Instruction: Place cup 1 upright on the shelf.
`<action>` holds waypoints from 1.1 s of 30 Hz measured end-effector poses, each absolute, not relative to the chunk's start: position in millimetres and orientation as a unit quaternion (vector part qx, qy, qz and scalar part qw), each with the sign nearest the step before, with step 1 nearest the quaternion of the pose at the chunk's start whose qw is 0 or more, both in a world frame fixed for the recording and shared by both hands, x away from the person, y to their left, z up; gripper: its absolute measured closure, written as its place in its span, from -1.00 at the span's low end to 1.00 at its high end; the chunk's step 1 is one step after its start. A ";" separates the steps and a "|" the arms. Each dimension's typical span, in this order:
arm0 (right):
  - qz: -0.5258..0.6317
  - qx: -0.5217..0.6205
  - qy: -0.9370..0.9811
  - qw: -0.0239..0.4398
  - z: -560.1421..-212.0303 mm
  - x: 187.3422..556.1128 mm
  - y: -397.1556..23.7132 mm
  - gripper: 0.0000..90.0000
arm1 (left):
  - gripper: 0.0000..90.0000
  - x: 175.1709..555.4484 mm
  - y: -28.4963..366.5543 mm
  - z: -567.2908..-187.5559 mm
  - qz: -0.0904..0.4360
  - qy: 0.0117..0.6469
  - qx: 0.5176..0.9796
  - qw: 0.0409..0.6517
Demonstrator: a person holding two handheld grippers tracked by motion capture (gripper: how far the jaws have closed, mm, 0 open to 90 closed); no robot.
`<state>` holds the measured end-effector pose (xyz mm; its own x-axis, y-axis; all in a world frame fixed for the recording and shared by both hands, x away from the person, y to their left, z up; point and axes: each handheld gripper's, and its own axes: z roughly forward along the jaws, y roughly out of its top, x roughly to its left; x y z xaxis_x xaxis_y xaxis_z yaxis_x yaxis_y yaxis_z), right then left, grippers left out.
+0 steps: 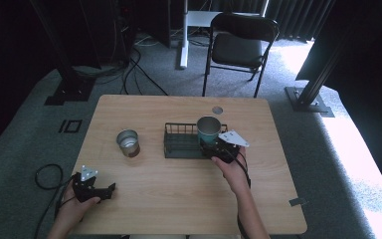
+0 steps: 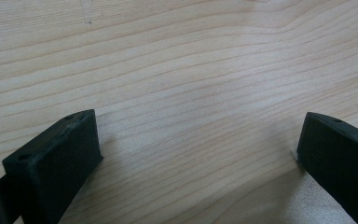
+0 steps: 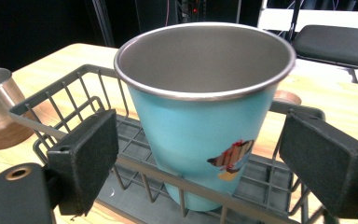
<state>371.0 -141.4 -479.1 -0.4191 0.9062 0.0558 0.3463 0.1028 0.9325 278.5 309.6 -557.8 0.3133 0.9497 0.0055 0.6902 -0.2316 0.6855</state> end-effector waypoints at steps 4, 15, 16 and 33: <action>0.494 0.456 0.681 0.291 -477.2 365.0 -147.1 -0.74 | -0.99 278.5 309.6 -557.8 0.218 0.544 0.754 0.297; 0.492 0.445 0.684 0.302 -474.6 349.8 -157.0 -0.74 | -0.99 278.5 309.6 -557.8 0.218 0.544 0.754 0.297; 0.493 0.442 0.686 0.302 -473.9 346.8 -159.5 -0.74 | -0.99 278.5 309.6 -557.8 0.218 0.544 0.754 0.297; 0.478 0.461 0.683 0.305 -487.0 331.2 -189.8 -0.74 | -0.99 278.5 309.6 -557.8 0.218 0.544 0.754 0.297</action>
